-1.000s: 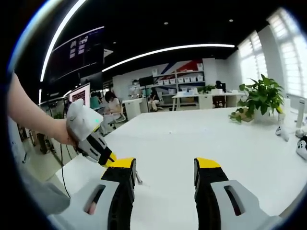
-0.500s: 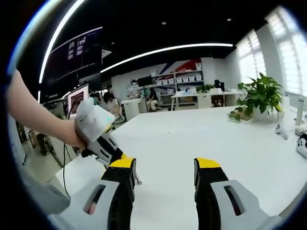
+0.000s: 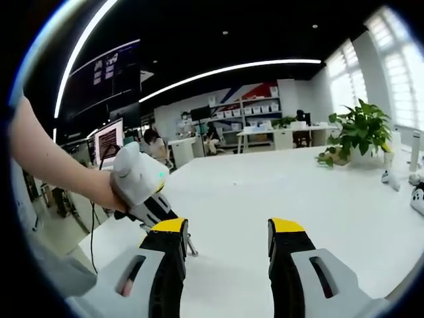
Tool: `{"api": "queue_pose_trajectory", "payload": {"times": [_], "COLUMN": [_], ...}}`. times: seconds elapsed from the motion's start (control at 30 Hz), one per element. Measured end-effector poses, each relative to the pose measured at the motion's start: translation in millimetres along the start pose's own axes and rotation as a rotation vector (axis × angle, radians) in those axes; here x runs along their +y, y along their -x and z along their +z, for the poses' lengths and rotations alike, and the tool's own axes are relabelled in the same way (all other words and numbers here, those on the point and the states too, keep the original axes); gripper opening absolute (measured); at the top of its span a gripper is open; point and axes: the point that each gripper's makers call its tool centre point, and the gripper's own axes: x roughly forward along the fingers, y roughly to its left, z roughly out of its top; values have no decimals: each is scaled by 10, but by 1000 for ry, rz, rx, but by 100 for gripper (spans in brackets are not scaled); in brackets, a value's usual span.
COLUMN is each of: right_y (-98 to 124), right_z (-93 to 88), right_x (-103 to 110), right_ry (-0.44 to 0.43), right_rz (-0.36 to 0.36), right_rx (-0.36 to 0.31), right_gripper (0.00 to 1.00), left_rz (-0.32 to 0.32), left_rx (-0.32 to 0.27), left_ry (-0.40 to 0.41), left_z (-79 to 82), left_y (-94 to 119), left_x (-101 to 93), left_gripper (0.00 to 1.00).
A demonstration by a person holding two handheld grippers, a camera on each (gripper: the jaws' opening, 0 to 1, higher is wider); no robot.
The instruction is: Place the washer onto the threaded stud by aligning its center hole with the stud, sliding it down to the base, and recovering from edge contact or off-axis alignment until the washer reaches the visible bottom stop.
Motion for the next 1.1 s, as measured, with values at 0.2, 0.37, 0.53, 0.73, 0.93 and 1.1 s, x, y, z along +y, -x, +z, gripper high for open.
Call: {"api": "queue_pose_trajectory", "payload": {"times": [0.2, 0.37, 0.53, 0.73, 0.93, 1.1], "right_y": [11, 3, 8, 12, 15, 18], "right_z": [5, -2, -6, -8, -4, -2], "right_x": [-21, -4, -4, -9, -14, -28], "right_ry": [-8, -10, -12, -13, -17, -21], "right_rz": [-6, -1, -2, -5, -6, -10], "right_rx": [-3, 1, 2, 3, 2, 1], "right_gripper": [51, 51, 51, 51, 52, 52], "left_rz": [-8, 5, 8, 15, 35, 25], "left_rx": [18, 16, 18, 6, -22, 4], "left_ry": [-1, 9, 15, 36, 37, -27], "left_z": [-40, -52, -87, -107, -33, -23], "left_y": [-25, -43, -31, 1, 15, -7], "left_x": [-15, 8, 4, 18, 63, 16], "left_gripper": [0, 0, 0, 0, 0, 0]}}
